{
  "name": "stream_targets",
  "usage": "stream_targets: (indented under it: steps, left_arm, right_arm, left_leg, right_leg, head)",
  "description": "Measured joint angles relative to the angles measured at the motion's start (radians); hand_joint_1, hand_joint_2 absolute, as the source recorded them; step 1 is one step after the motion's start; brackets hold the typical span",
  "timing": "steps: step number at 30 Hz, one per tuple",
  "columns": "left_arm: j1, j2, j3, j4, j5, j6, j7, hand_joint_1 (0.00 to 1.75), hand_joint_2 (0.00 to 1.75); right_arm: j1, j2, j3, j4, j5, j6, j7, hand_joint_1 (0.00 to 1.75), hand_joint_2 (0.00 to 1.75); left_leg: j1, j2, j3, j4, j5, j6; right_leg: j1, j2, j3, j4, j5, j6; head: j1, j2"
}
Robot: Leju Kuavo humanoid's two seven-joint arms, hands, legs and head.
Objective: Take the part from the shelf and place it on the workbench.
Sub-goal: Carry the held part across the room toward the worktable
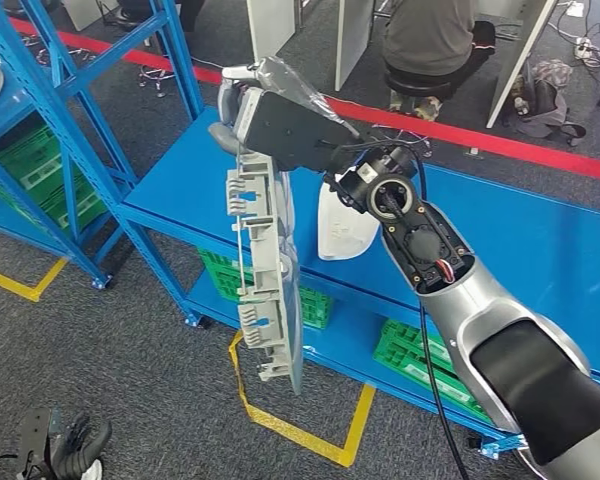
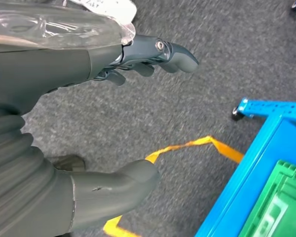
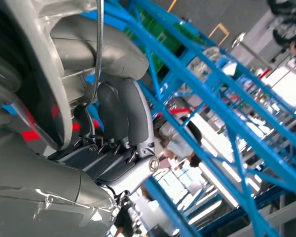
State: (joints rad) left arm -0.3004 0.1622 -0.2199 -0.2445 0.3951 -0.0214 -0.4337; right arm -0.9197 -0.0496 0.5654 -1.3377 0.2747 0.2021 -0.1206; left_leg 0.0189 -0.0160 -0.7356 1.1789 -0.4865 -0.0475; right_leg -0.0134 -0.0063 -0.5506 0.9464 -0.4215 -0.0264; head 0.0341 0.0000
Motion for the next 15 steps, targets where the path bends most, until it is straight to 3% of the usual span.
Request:
stream_targets:
  steps: [1,2,3,5,7,8,10,11,13,15]
  left_arm:
    - [0.001,-0.001,0.001,0.0,0.0,0.0,0.0,0.0,1.75]
    - [0.003,-0.002,0.002,0.0,0.0,0.0,0.0,0.0,1.75]
    - [0.004,-0.002,0.004,0.0,0.0,0.0,0.0,0.0,1.75]
    - [0.003,0.0,0.006,0.0,0.0,0.0,0.0,0.0,1.75]
    - [0.0,0.0,0.009,0.0,0.0,0.001,0.0,0.0,1.75]
    - [0.0,0.0,0.01,0.0,0.0,0.001,0.0,0.0,1.75]
    - [0.001,0.0,0.012,0.0,0.0,0.001,0.0,0.0,1.75]
    - [0.002,0.0,0.012,0.0,0.0,0.001,0.0,0.0,1.75]
    - [0.001,0.0,0.014,0.0,0.0,0.001,0.0,0.0,1.75]
    - [0.0,-0.001,0.014,0.0,0.0,0.001,0.0,0.0,1.75]
  right_arm:
    - [0.0,0.0,0.001,0.002,0.0,0.001,0.0,1.75,1.75]
    - [0.001,0.0,0.002,0.003,0.0,0.001,0.001,1.75,1.75]
    - [0.001,0.0,0.002,0.004,-0.001,0.002,0.001,1.75,1.75]
    - [0.0,0.0,0.003,0.005,-0.003,0.002,0.002,1.75,1.75]
    - [-0.001,0.0,0.002,0.005,-0.003,0.002,0.002,1.75,1.75]
    - [-0.001,0.0,0.003,0.005,-0.003,0.002,0.003,1.75,1.75]
    - [-0.001,0.0,0.003,0.005,-0.003,0.001,0.003,1.75,1.75]
    - [-0.001,0.0,0.003,0.005,-0.003,0.001,0.004,1.75,1.75]
    - [-0.001,0.0,0.003,0.005,-0.004,-0.001,0.004,1.75,1.75]
    - [0.001,0.0,0.003,0.006,-0.004,-0.002,0.004,1.75,1.75]
  left_leg:
    - [0.001,0.004,-0.026,0.051,-0.014,-0.003]
    - [0.003,0.007,-0.035,0.067,-0.01,-0.006]
    - [0.004,0.01,-0.021,0.038,0.011,-0.007]
    - [0.005,0.036,0.053,-0.106,0.074,-0.005]
    - [0.001,0.057,0.109,-0.213,0.107,0.006]
    - [-0.002,0.058,0.117,-0.229,0.108,0.012]
    - [-0.003,0.04,0.116,-0.229,0.109,0.025]
    - [-0.002,0.033,0.118,-0.231,0.109,0.03]
    - [0.001,0.02,0.121,-0.235,0.112,0.043]
    - [-0.001,0.006,0.121,-0.234,0.111,0.051]
  right_leg:
    - [0.0,-0.009,0.0,0.0,-0.001,0.0]
    - [0.0,-0.018,0.0,0.001,-0.001,0.0]
    - [0.0,-0.026,0.0,0.001,-0.003,0.001]
    - [0.002,-0.04,0.0,0.005,-0.007,0.007]
    - [0.008,-0.051,0.0,0.01,-0.014,0.017]
    - [0.011,-0.056,0.0,0.011,-0.016,0.021]
    - [0.012,-0.064,0.004,0.011,-0.022,0.031]
    - [0.01,-0.058,0.001,0.019,-0.031,0.037]
    - [0.005,-0.027,-0.03,0.094,-0.079,0.045]
    - [0.003,-0.002,-0.096,0.24,-0.146,0.048]
  head:
    - [-0.005,0.0]
    - [-0.009,0.0]
    - [-0.013,0.0]
    - [-0.019,0.0]
    - [-0.02,0.0]
    - [-0.019,0.0]
    - [-0.014,0.0]
    - [-0.011,0.0]
    - [-0.003,0.0]
    - [0.006,0.0]
